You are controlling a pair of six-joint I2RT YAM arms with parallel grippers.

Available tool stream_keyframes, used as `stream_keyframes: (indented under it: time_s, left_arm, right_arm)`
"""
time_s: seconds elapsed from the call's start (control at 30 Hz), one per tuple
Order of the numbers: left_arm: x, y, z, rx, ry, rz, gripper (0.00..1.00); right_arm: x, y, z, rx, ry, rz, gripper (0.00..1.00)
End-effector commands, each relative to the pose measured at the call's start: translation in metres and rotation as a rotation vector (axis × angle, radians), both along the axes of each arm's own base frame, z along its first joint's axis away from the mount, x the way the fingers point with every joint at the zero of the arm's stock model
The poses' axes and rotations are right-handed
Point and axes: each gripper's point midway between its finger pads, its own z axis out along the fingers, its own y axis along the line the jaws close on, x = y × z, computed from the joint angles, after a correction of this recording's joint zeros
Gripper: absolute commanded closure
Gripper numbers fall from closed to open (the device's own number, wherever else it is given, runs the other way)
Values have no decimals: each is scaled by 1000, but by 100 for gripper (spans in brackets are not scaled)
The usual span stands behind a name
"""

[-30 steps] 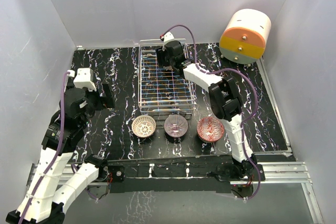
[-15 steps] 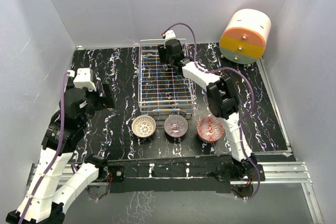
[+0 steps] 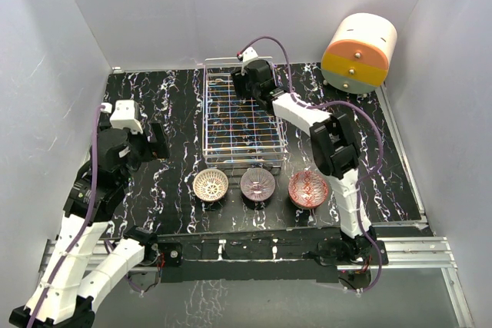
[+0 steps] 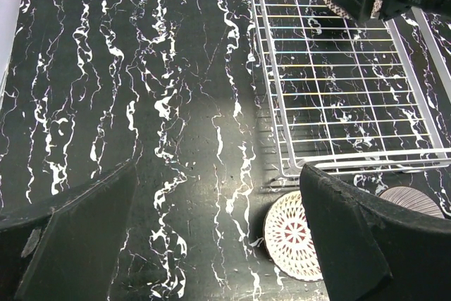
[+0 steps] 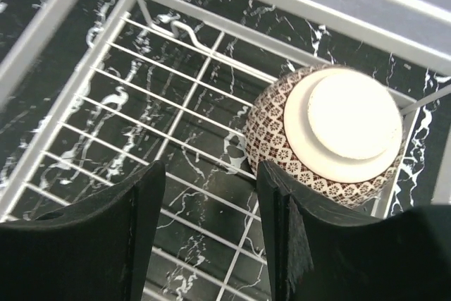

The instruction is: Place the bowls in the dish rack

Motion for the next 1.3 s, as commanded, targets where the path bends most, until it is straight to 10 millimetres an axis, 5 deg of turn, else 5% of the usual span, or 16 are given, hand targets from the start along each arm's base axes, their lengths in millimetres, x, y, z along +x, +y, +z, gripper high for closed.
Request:
stream_keyframes:
  time_s: [0.0,0.1,0.23,0.4,0.6,0.83,1.07,1.17,1.27]
  left_arm:
    - [3,-3,1,-10,-6,-3,3]
    - [4,-2,3,-12,-11,4,3]
    - [5,-3,7,-17,-16,0,3]
    - [7,-11,10,-35,-25,-31,3]
    - [9,-12,16,-31,-41,-44,3]
    - [10,-15,14,-30,-41,-59,3]
    - [9,-14,12,-51,-48,-45,3]
    - [7,-10,15,-47,-54,-27,3]
    - [3,-5,21,-46,-66,-11,3]
  right_arm:
    - [-23,13,127,111,-196,70,41]
    - [-44,7,145,134,-177,56,29]
    - [-77,-13,153,148,-125,20,1]
    - [-119,-47,158,138,-48,-43,1]
    - [-193,-76,130,90,176,-55,1]
    - [-312,-62,118,61,300,74,1]
    - [-405,-36,102,85,376,213,3]
    - [-432,-26,78,33,405,253,4]
    - [-437,-26,52,-33,408,228,4]
